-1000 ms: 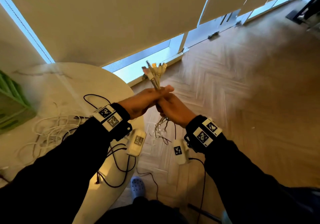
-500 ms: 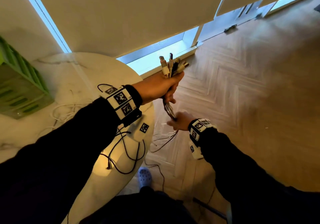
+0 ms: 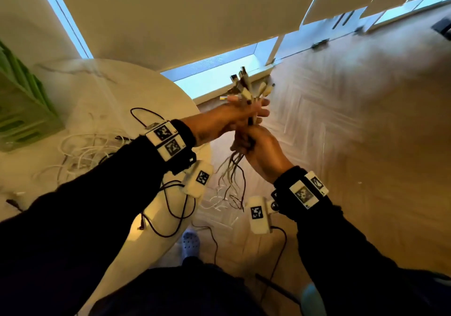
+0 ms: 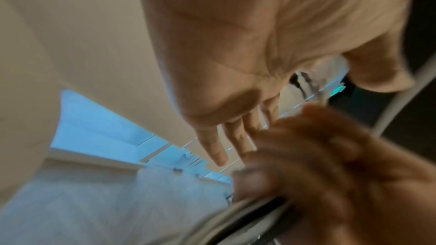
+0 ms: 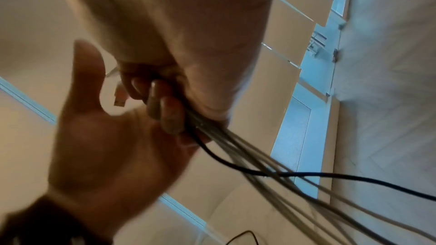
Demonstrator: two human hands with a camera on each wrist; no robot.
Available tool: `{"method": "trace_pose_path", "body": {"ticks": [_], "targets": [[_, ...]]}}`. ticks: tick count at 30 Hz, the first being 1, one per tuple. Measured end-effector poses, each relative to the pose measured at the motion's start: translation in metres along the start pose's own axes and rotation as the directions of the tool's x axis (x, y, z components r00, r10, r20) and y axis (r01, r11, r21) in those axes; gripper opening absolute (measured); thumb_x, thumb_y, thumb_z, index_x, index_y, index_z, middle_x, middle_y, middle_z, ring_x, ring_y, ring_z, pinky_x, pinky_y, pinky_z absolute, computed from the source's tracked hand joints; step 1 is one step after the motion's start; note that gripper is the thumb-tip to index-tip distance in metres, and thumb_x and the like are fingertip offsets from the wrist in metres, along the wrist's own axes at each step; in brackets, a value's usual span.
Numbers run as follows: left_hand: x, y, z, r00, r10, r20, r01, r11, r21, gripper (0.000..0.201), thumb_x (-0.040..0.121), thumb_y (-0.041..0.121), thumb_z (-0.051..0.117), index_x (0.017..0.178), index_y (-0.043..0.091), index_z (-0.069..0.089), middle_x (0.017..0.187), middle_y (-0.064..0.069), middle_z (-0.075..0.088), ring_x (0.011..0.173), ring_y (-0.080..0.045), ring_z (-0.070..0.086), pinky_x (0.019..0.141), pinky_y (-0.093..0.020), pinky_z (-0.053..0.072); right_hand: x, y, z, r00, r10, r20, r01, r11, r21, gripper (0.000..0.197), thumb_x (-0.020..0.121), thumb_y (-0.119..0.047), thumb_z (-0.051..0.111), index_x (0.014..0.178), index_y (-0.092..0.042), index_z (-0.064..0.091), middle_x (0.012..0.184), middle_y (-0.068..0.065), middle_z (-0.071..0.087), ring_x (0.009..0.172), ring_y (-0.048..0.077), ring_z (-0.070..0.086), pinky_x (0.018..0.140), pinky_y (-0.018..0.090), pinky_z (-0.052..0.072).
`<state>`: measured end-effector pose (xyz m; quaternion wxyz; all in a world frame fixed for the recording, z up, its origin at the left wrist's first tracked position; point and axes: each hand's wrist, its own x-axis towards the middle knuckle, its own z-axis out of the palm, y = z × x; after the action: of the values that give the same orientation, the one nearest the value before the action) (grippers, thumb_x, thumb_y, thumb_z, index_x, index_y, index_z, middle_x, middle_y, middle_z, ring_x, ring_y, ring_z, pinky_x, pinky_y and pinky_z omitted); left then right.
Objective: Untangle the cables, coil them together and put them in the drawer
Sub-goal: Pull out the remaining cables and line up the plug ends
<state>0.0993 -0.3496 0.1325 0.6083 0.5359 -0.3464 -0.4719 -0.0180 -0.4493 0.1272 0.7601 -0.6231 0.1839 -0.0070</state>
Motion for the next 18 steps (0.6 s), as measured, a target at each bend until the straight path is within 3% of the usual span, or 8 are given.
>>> {"method": "trace_pose_path", "body": {"ticks": [2, 4, 7, 9, 11, 12, 15, 18], "targets": [[-0.008, -0.029, 0.002, 0.991, -0.055, 0.125, 0.047, 0.997, 0.063, 0.06, 0.082, 0.049, 0.077, 0.132, 0.026, 0.055, 0.135, 0.001, 0.062, 0.13, -0.013, 0.056, 0.11, -0.035, 0.044, -0.01, -0.012, -0.01, 0.997, 0.006, 0.077, -0.016, 0.991, 0.135, 0.023, 0.095, -0.017, 0.043, 0.073, -0.011, 0.045, 0.062, 0.002, 0.04, 0.058, 0.018, 0.039, 0.066, 0.033, 0.037], [-0.015, -0.065, 0.013, 0.937, -0.233, 0.259, 0.147, 0.939, 0.312, 0.053, 0.084, 0.04, 0.079, 0.13, 0.023, 0.059, 0.131, 0.004, 0.065, 0.126, -0.007, 0.057, 0.113, -0.036, 0.043, -0.019, -0.026, -0.015, 0.977, -0.006, 0.212, -0.041, 0.976, 0.216, 0.031, 0.095, -0.017, 0.043, 0.067, -0.016, 0.03, 0.058, 0.001, 0.026, 0.055, 0.02, 0.023, 0.067, 0.037, 0.024], [-0.013, -0.095, 0.016, 0.912, -0.376, 0.163, 0.182, 0.728, 0.662, 0.054, 0.086, 0.071, 0.059, 0.098, 0.021, 0.074, 0.1, 0.002, 0.074, 0.098, -0.016, 0.068, 0.097, -0.043, 0.053, -0.031, -0.044, -0.02, 0.948, -0.028, 0.316, -0.057, 0.965, 0.257, 0.033, 0.091, -0.021, 0.047, 0.063, -0.019, 0.03, 0.056, 0.0, 0.025, 0.053, 0.021, 0.022, 0.073, 0.038, 0.031], [-0.009, -0.102, -0.001, 0.985, -0.114, -0.127, 0.171, 0.638, 0.751, 0.065, 0.095, 0.068, 0.04, 0.083, 0.011, 0.07, 0.08, -0.004, 0.069, 0.075, -0.026, 0.065, 0.077, -0.044, 0.054, -0.039, -0.051, -0.024, 0.96, -0.066, 0.271, 0.019, 0.985, 0.172, 0.032, 0.094, -0.022, 0.042, 0.063, -0.018, 0.031, 0.059, 0.006, 0.031, 0.06, 0.026, 0.038, 0.092, 0.04, 0.044], [-0.008, -0.11, -0.017, 0.894, 0.252, -0.369, 0.144, 0.619, 0.772, 0.067, 0.097, 0.063, 0.029, 0.071, 0.008, 0.058, 0.066, -0.004, 0.057, 0.062, -0.03, 0.053, 0.063, -0.045, 0.047, -0.041, -0.052, -0.028, 0.98, -0.097, 0.172, 0.082, 0.992, 0.09, 0.036, 0.101, -0.021, 0.035, 0.065, -0.018, 0.035, 0.063, 0.008, 0.033, 0.071, 0.029, 0.05, 0.11, 0.044, 0.041], [-0.008, -0.115, -0.018, 0.854, 0.313, -0.415, 0.142, 0.628, 0.766, 0.061, 0.098, 0.059, 0.03, 0.069, 0.011, 0.052, 0.063, -0.001, 0.05, 0.06, -0.029, 0.048, 0.06, -0.044, 0.043, -0.04, -0.051, -0.03, 0.989, -0.1, 0.108, 0.092, 0.993, 0.073, 0.039, 0.103, -0.022, 0.034, 0.065, -0.019, 0.038, 0.063, 0.006, 0.033, 0.07, 0.028, 0.05, 0.11, 0.046, 0.041], [-0.012, -0.136, 0.007, 0.971, 0.062, -0.23, 0.125, 0.692, 0.711, 0.036, 0.102, 0.048, 0.046, 0.086, 0.016, 0.045, 0.07, 0.005, 0.047, 0.063, -0.024, 0.048, 0.061, -0.04, 0.04, -0.025, -0.049, -0.025, 0.991, -0.095, -0.091, 0.099, 0.994, 0.047, 0.047, 0.106, -0.025, 0.038, 0.059, -0.024, 0.042, 0.058, -0.003, 0.028, 0.056, 0.02, 0.037, 0.097, 0.045, 0.052], [-0.027, -0.142, 0.029, 0.982, -0.185, 0.045, 0.118, 0.776, 0.62, 0.048, 0.091, 0.051, 0.069, 0.114, 0.017, 0.044, 0.094, 0.004, 0.057, 0.079, -0.014, 0.057, 0.073, -0.036, 0.049, -0.012, -0.05, -0.019, 0.98, -0.064, -0.19, 0.048, 0.995, -0.091, 0.046, 0.106, -0.023, 0.039, 0.06, -0.024, 0.038, 0.056, -0.006, 0.025, 0.051, 0.015, 0.027, 0.07, 0.038, 0.05]]}}
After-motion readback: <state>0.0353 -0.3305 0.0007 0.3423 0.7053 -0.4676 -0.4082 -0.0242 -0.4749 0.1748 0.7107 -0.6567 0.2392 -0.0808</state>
